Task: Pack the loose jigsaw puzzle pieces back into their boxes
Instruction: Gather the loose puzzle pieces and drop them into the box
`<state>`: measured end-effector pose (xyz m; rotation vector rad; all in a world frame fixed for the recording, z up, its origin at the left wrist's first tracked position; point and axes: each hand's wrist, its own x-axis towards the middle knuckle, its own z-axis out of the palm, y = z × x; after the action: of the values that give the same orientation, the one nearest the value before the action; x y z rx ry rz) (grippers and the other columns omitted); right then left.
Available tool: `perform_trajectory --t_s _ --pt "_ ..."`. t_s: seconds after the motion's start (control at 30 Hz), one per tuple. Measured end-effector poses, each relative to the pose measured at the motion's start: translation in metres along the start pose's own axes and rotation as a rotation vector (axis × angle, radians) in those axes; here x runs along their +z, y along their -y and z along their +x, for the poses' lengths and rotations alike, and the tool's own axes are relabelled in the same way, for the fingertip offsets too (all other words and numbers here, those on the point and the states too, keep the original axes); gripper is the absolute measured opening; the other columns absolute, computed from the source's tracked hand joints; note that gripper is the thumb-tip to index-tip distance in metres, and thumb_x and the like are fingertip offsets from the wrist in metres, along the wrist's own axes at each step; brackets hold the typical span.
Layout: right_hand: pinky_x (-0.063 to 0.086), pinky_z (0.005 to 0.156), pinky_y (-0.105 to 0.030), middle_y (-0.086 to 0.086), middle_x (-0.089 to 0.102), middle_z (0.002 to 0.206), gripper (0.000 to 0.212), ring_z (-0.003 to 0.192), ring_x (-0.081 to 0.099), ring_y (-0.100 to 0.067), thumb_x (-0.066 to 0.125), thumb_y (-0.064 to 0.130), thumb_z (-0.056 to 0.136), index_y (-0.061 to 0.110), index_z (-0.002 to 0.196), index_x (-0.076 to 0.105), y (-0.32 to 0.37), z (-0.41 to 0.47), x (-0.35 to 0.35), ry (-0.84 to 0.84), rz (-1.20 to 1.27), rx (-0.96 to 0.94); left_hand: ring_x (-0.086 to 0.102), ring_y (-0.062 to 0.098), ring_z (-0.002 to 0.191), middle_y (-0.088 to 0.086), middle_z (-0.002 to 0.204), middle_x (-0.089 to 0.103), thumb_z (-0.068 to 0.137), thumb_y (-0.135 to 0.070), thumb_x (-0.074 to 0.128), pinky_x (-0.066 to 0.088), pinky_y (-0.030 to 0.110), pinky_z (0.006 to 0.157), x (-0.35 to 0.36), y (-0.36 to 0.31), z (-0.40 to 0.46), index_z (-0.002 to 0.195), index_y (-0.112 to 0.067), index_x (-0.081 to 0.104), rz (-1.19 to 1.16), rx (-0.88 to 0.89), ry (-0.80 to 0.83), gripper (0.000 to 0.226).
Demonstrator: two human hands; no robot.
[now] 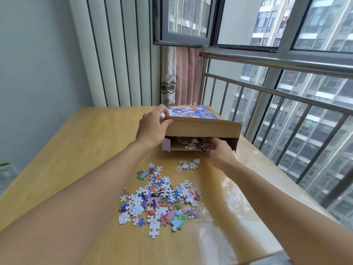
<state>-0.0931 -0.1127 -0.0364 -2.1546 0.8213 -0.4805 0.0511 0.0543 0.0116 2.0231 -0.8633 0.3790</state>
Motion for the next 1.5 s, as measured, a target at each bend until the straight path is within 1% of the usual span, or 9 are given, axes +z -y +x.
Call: perform_trajectory --t_s 0.2,0.4,0.63,0.77,1.0,1.1,1.27,1.37,1.5 --pt "0.049 0.101 -0.043 -0.006 0.044 0.153 0.049 0.132 0.049 -0.03 0.042 0.002 0.1 0.012 0.148 0.044 -0.015 -0.028 -0.012 0.016 -0.533 -0.431 0.062 0.018 0.069 -0.01 0.07 0.063 0.091 -0.027 0.07 0.048 0.029 0.063 0.001 0.001 0.005 0.09 -0.027 0.055 -0.024 0.009 -0.027 0.015" --pt "0.014 0.125 -0.041 -0.003 0.015 0.167 0.074 0.153 0.016 -0.024 0.028 0.06 0.102 0.018 0.161 0.013 -0.023 -0.028 -0.008 0.183 -0.843 -0.407 0.062 0.018 0.069 -0.01 0.07 0.062 0.091 -0.028 0.07 0.05 0.031 0.066 0.002 0.003 0.007 0.089 -0.027 0.054 -0.006 0.023 -0.027 0.016" --pt "0.023 0.12 -0.049 -0.005 0.035 0.16 0.076 0.146 0.031 -0.03 0.035 0.071 0.095 0.027 0.157 0.026 -0.002 0.022 -0.008 0.336 -0.76 -0.235 0.062 0.019 0.067 -0.006 0.069 0.064 0.09 -0.029 0.07 0.052 0.034 0.066 0.003 0.007 0.006 0.087 -0.029 0.053 0.008 0.031 -0.024 0.018" --pt "0.033 0.116 -0.047 -0.003 0.039 0.155 0.069 0.139 0.038 -0.033 0.042 0.063 0.097 0.027 0.154 0.03 0.006 0.004 -0.002 0.176 -0.776 -0.314 0.061 0.019 0.068 -0.007 0.07 0.063 0.091 -0.029 0.069 0.05 0.033 0.065 -0.002 0.01 0.007 0.088 -0.029 0.053 0.011 0.022 -0.03 0.017" --pt "0.004 0.124 -0.044 0.003 0.011 0.168 0.079 0.155 0.009 -0.023 0.02 0.077 0.094 0.034 0.16 0.009 -0.001 -0.01 0.007 0.353 -0.798 -0.449 0.059 0.017 0.068 -0.009 0.071 0.061 0.092 -0.027 0.07 0.041 0.027 0.062 -0.004 0.014 0.007 0.089 -0.028 0.053 0.02 0.01 -0.015 0.017" --pt "0.015 0.124 -0.043 0.0 0.02 0.167 0.085 0.152 0.019 -0.024 0.019 0.081 0.09 0.032 0.16 0.017 -0.01 0.014 -0.007 0.327 -0.804 -0.264 0.06 0.019 0.069 -0.007 0.071 0.062 0.091 -0.027 0.07 0.045 0.03 0.063 -0.003 0.016 0.003 0.089 -0.027 0.054 0.009 -0.017 -0.016 0.016" --pt "0.025 0.121 -0.04 0.004 0.026 0.164 0.077 0.15 0.025 -0.02 0.03 0.071 0.097 0.025 0.158 0.027 -0.01 -0.028 -0.008 0.228 -0.759 -0.481 0.058 0.02 0.068 -0.007 0.069 0.061 0.091 -0.028 0.069 0.041 0.029 0.063 0.001 0.021 -0.001 0.09 -0.026 0.054 0.048 -0.031 -0.01 0.016" --pt "0.034 0.115 -0.038 0.002 0.036 0.16 0.082 0.146 0.034 -0.018 0.029 0.074 0.095 0.019 0.155 0.034 -0.029 -0.054 0.0 0.193 -0.67 -0.37 0.06 0.021 0.069 -0.003 0.073 0.064 0.093 -0.029 0.068 0.046 0.03 0.062 0.006 0.024 -0.006 0.091 -0.025 0.053 0.086 -0.04 -0.024 0.015" --pt "0.009 0.125 -0.038 -0.004 0.009 0.169 0.099 0.155 0.006 -0.02 0.022 0.082 0.089 0.015 0.161 0.01 -0.039 -0.054 0.017 0.261 -0.668 -0.23 0.063 0.025 0.074 0.001 0.083 0.068 0.093 -0.03 0.067 0.052 0.033 0.066 0.011 0.027 -0.015 0.092 -0.026 0.054 0.122 -0.107 -0.049 0.013"
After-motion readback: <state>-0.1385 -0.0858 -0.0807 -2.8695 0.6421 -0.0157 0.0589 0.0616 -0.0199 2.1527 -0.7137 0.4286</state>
